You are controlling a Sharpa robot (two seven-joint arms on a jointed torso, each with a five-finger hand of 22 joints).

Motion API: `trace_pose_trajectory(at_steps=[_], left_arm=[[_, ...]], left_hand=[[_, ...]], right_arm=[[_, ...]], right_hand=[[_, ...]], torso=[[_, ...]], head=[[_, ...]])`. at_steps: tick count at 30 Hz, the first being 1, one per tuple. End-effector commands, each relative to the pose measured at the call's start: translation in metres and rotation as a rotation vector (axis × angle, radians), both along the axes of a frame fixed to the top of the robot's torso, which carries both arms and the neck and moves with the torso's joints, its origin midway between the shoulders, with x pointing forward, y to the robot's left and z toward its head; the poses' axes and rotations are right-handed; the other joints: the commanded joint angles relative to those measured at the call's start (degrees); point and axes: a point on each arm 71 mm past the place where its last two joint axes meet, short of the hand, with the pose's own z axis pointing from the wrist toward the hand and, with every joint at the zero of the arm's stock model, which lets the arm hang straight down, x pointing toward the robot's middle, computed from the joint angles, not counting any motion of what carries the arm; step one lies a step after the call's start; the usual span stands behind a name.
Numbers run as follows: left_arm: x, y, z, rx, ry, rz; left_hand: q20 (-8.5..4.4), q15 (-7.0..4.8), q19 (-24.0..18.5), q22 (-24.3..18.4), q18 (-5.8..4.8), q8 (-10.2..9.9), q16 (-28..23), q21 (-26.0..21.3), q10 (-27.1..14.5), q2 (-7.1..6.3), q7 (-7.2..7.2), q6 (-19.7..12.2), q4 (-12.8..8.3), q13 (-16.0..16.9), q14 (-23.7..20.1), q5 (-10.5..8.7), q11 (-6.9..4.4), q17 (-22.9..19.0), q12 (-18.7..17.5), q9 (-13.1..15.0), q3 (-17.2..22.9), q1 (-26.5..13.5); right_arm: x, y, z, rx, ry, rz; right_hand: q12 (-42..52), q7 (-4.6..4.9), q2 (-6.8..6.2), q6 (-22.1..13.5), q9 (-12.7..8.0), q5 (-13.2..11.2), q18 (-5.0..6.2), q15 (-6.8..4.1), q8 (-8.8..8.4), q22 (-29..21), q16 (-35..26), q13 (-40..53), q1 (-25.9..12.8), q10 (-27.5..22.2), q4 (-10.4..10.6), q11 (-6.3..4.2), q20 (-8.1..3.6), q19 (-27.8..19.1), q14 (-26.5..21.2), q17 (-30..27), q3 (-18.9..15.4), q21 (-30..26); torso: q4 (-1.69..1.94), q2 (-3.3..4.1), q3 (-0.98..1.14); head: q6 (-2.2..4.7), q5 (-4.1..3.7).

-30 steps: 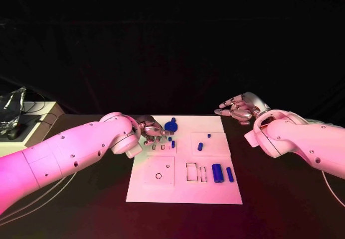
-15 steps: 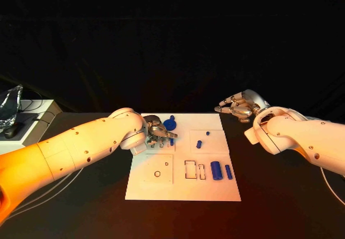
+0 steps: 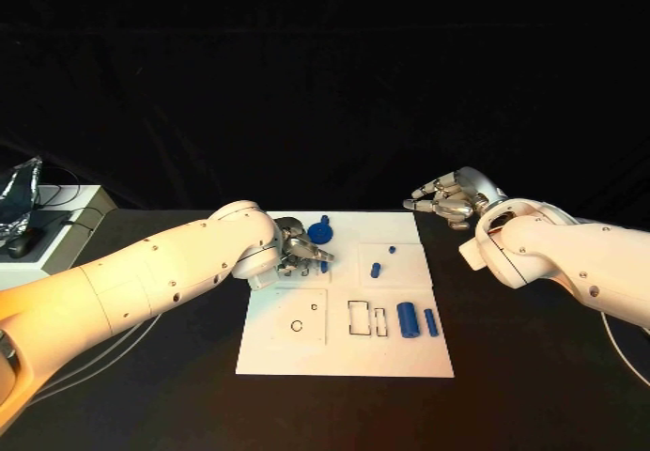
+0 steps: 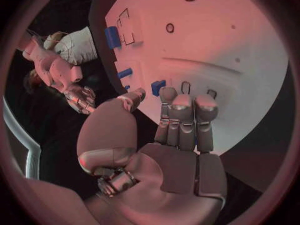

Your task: Assemble the parts on the task board

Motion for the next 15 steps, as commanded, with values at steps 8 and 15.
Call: trace_pose_trajectory(at_steps=[8, 15], left_arm=[[0.001, -0.0055, -0.0004, 0.021, 0.007, -0.009], [0.0036, -0.0047, -0.0016, 0.023, 0.007, 0.001]], left_hand=[[0.08, 0.35, 0.3, 0.4, -0.72, -0.4, -0.2, -0.4, -0.3, 0.06, 0.2, 0.3, -0.4, 0.1, -0.1, -0.17, -0.08, 0.1, 0.1, 0.1, 0.0, 0.8], [0.08, 0.35, 0.3, 0.6, -0.73, -0.5, -0.1, -0.4, -0.3, 0.13, 0.18, 0.3, -0.5, 0.1, -0.1, -0.2, -0.09, 0.1, 0.2, 0.3, 0.0, 1.2]], right_arm=[[0.0001, 0.0002, -0.0004, -0.005, 0.009, 0.011], [0.0002, 0.0001, -0.0005, -0.006, 0.011, 0.012]], right_hand=[[-0.2, -0.02, -0.23, -0.4, 0.1, -0.2, 0.15, -0.25, -0.17, 8.9, -0.3, -0.1, -0.2, -0.4, 0.4, 0.09, -0.3, 2.2, 0.2, 0.0, -0.1, -0.4], [-0.2, -0.04, -0.11, -0.4, 0.1, -0.4, 0.16, -0.27, -0.16, 8.8, -0.4, -0.1, -0.2, -0.4, 0.4, 0.08, -0.3, 2.2, 0.2, 0.1, -0.2, -0.5]], torso=[[-0.05, 0.09, -0.08], [0.0, 0.07, -0.04]], head=[[-0.24, -0.06], [-0.37, -0.21]])
